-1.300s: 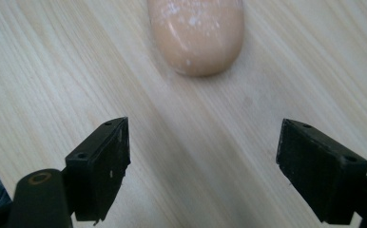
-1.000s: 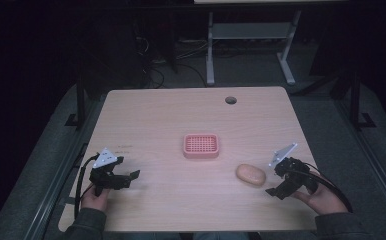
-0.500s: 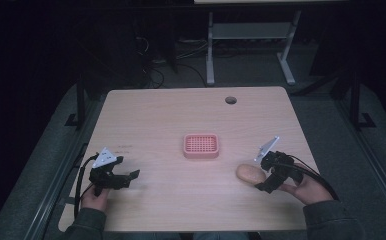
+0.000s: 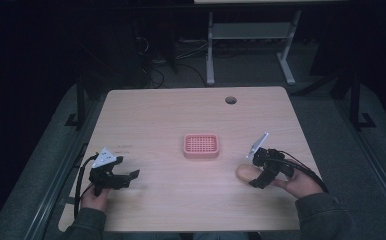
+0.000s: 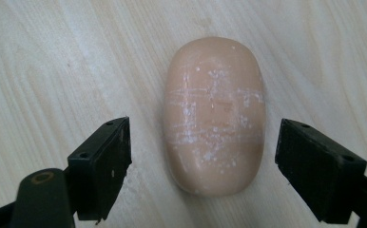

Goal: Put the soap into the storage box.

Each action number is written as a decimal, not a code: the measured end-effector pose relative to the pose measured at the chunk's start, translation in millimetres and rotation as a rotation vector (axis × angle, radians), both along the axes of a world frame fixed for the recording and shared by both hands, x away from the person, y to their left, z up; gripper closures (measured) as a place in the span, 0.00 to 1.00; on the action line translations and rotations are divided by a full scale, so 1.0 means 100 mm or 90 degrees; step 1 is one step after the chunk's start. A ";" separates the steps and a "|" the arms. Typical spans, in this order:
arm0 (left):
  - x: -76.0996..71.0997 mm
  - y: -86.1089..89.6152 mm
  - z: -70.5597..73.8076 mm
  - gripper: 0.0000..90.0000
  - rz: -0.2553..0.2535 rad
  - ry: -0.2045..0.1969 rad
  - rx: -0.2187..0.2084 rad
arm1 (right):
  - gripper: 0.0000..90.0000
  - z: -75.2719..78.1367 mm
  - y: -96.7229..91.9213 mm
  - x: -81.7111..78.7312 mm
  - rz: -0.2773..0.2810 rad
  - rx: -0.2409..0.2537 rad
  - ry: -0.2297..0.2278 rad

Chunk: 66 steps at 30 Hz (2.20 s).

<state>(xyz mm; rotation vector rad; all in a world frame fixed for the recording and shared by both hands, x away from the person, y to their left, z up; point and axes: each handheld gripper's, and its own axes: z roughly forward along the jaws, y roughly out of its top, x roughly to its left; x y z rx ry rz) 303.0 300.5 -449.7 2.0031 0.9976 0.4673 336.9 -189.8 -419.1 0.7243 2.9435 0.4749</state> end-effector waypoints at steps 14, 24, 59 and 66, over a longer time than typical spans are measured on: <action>0.00 0.01 0.00 0.16 0.001 0.001 -0.003 | 0.23 -0.14 0.10 0.12 0.001 -0.029 0.019; 0.00 0.01 0.00 0.16 0.001 0.001 -0.003 | 0.28 -0.19 0.15 0.15 0.010 -0.047 0.028; 0.00 0.02 0.01 0.16 0.003 0.001 -0.007 | 0.35 -0.15 0.21 0.19 0.039 -0.049 0.025; 0.00 0.02 0.01 0.16 0.004 0.000 -0.009 | 0.35 -0.06 0.25 0.22 0.045 -0.047 0.016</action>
